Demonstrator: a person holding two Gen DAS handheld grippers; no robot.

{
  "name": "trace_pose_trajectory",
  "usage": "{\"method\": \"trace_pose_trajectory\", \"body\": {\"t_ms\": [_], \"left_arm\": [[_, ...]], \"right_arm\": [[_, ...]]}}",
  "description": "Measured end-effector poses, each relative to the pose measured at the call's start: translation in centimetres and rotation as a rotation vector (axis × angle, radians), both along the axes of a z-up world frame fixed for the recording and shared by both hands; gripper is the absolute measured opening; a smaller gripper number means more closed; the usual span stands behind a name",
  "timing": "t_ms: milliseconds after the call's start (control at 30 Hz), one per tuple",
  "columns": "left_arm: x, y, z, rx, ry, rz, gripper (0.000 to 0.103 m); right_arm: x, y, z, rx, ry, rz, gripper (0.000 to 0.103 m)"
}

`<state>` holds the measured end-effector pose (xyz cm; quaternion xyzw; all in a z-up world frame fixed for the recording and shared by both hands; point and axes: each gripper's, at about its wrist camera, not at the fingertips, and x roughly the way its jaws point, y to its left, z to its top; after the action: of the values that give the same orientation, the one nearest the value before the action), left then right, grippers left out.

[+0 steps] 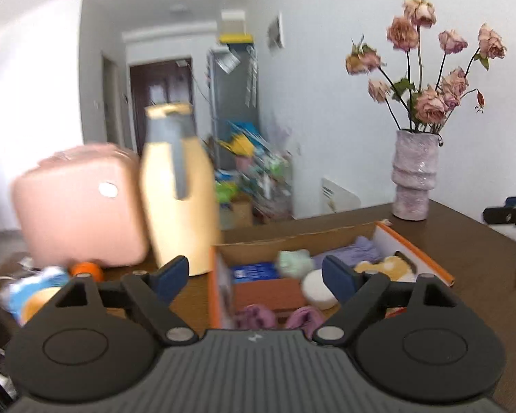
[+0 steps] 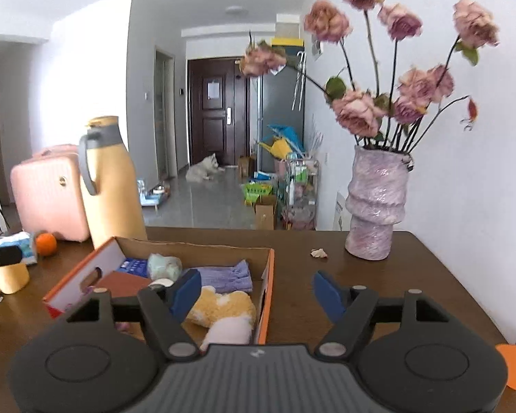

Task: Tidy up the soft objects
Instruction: 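Move both tools back toward the remaining items on the table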

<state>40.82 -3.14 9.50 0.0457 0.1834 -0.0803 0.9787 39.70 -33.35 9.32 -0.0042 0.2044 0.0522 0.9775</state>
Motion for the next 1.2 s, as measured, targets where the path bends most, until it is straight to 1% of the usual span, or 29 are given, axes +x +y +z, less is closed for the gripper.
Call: {"method": "trace_pose_trajectory", "body": {"t_ms": [33, 67, 133, 200, 267, 367, 500, 567, 600, 700, 767, 833, 900, 1000, 1100, 1200], "left_arm": [[-1.3, 0.5, -0.1, 0.008, -0.025, 0.016, 0.087], [-2.6, 0.8, -0.1, 0.021, -0.042, 0.027, 0.087], [-4.3, 1.3, 0.1, 0.023, -0.053, 0.038, 0.09], [-6.0, 1.7, 0.3, 0.01, -0.066, 0.048, 0.091], [-7.8, 2.2, 0.5, -0.001, -0.084, 0.062, 0.091], [-10.9, 2.5, 0.5, -0.002, -0.117, 0.088, 0.093], [-16.6, 3.1, -0.4, -0.029, -0.158, 0.101, 0.098], [-20.1, 3.2, -1.8, -0.026, -0.179, 0.111, 0.099], [-21.6, 3.3, -2.4, -0.026, -0.185, 0.115, 0.099], [-26.6, 3.4, -5.2, -0.027, -0.178, 0.112, 0.1], [-29.5, 3.7, -6.8, -0.032, -0.153, 0.115, 0.1], [-31.7, 4.2, -7.9, -0.047, -0.125, 0.117, 0.1], [-33.1, 4.6, -8.8, -0.073, -0.089, 0.122, 0.1], [-34.3, 4.9, -9.9, -0.071, -0.057, 0.147, 0.1], [-34.1, 4.6, -10.2, -0.063, -0.045, 0.145, 0.1], [-33.9, 4.3, -10.1, -0.055, -0.05, 0.14, 0.1]], "right_arm": [[-0.8, 0.2, 0.2, 0.006, -0.011, 0.007, 0.073], [-1.1, 0.2, 0.4, 0.014, -0.024, 0.016, 0.077], [-2.9, 0.9, 1.0, 0.028, -0.071, 0.032, 0.083], [-4.8, 1.7, 1.5, 0.031, -0.117, 0.04, 0.084], [-6.7, 2.2, 1.6, 0.043, -0.143, 0.046, 0.084], [-10.2, 2.7, 0.9, 0.078, -0.161, 0.057, 0.084], [-16.1, 3.5, -1.7, 0.088, -0.175, 0.077, 0.084], [-19.4, 3.9, -3.3, 0.085, -0.186, 0.092, 0.087], [-21.2, 4.1, -4.3, 0.081, -0.192, 0.107, 0.087], [-25.5, 4.7, -6.8, 0.065, -0.186, 0.115, 0.088], [-27.8, 5.0, -8.3, 0.069, -0.166, 0.116, 0.088], [-29.8, 5.0, -9.7, 0.089, -0.165, 0.108, 0.088], [-31.2, 5.2, -11.2, 0.086, -0.147, 0.097, 0.088], [-32.1, 5.4, -12.4, 0.055, -0.121, 0.101, 0.088], [-32.2, 5.2, -12.3, 0.066, -0.124, 0.084, 0.088], [-31.7, 4.9, -12.0, 0.087, -0.118, 0.077, 0.088]]}}
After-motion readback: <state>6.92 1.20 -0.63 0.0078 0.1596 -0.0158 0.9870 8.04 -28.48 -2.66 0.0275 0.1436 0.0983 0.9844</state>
